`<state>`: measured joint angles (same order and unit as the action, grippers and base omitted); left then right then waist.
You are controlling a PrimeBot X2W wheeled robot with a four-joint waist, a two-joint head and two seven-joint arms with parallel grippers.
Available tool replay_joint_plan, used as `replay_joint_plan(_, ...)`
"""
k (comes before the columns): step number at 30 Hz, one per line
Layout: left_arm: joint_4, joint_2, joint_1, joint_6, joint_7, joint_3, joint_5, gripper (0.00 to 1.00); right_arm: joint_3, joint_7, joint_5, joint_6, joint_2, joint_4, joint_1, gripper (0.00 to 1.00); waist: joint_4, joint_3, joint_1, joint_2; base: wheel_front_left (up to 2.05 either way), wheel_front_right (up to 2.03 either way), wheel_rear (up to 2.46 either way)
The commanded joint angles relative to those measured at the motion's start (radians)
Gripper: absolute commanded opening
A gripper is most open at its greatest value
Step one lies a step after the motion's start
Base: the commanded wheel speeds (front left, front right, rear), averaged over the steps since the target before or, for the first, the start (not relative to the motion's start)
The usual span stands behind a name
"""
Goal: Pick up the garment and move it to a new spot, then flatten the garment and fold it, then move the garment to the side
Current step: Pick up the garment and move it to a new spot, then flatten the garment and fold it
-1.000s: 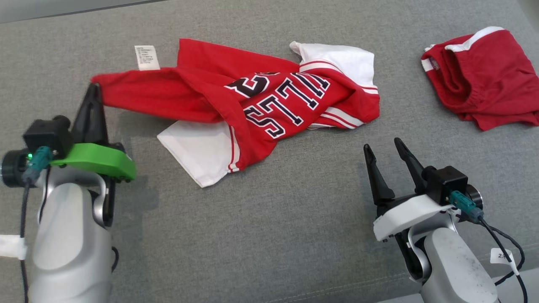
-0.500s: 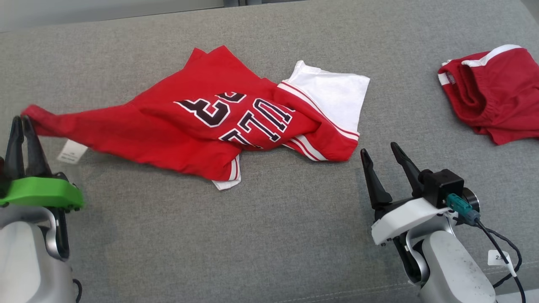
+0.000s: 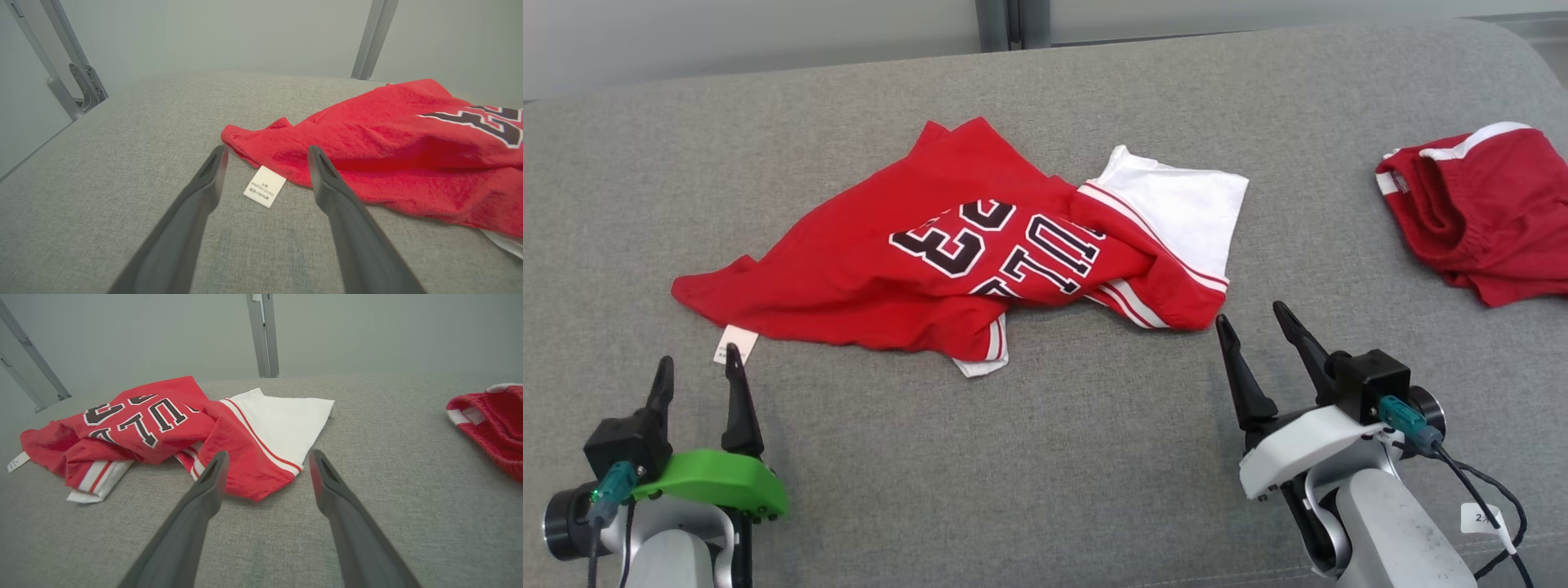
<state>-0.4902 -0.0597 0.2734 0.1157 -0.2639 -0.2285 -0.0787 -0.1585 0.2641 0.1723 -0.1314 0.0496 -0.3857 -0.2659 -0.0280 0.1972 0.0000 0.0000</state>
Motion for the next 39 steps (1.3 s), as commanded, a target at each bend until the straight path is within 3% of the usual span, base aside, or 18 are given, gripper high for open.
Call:
replay_joint_plan(1, 0.009, 0.002, -0.031, 0.005, 0.0, 0.013, -0.012, 1.0, -0.001, 0.0, 0.0, 0.002, 0.003, -0.006, 0.016, 1.0, 0.024, -0.021, 0.0, 0.0, 0.0, 0.0, 0.0)
replay_joint_plan(9, 0.083, 0.007, -0.162, -0.011, 0.0, 0.129, -0.081, 1.0, -0.012, 0.0, 0.016, 0.002, 0.003, -0.017, 0.051, 1.0, 0.067, -0.103, 0.0, 0.0, 0.0, 0.0, 0.0)
replay_joint_plan(13, 0.13, 0.007, -0.218, -0.029, 0.0, 0.153, -0.097, 1.0, -0.017, 0.0, 0.026, 0.002, 0.003, -0.022, 0.072, 1.0, 0.069, -0.139, 0.0, 0.0, 0.0, 0.0, 0.0)
replay_joint_plan(28, 0.174, 0.007, -0.288, -0.021, 0.0, 0.221, -0.099, 1.0, -0.026, 0.0, 0.029, 0.002, 0.002, -0.027, 0.12, 1.0, 0.06, -0.184, 0.0, 0.0, 0.0, 0.0, 0.0)
replay_joint_plan(33, 0.17, 0.007, -0.263, -0.019, 0.0, 0.262, -0.117, 1.0, -0.057, 0.0, 0.027, 0.002, 0.002, -0.04, 0.097, 1.0, 0.1, -0.161, 0.0, 0.0, 0.0, 0.0, 0.0)
replay_joint_plan(39, 0.163, 0.007, -0.21, -0.023, 0.0, 0.359, -0.15, 1.0, -0.104, 0.0, 0.036, 0.002, 0.003, -0.078, 0.053, 1.0, 0.251, -0.108, 0.0, 0.0, 0.0, 0.0, 0.0)
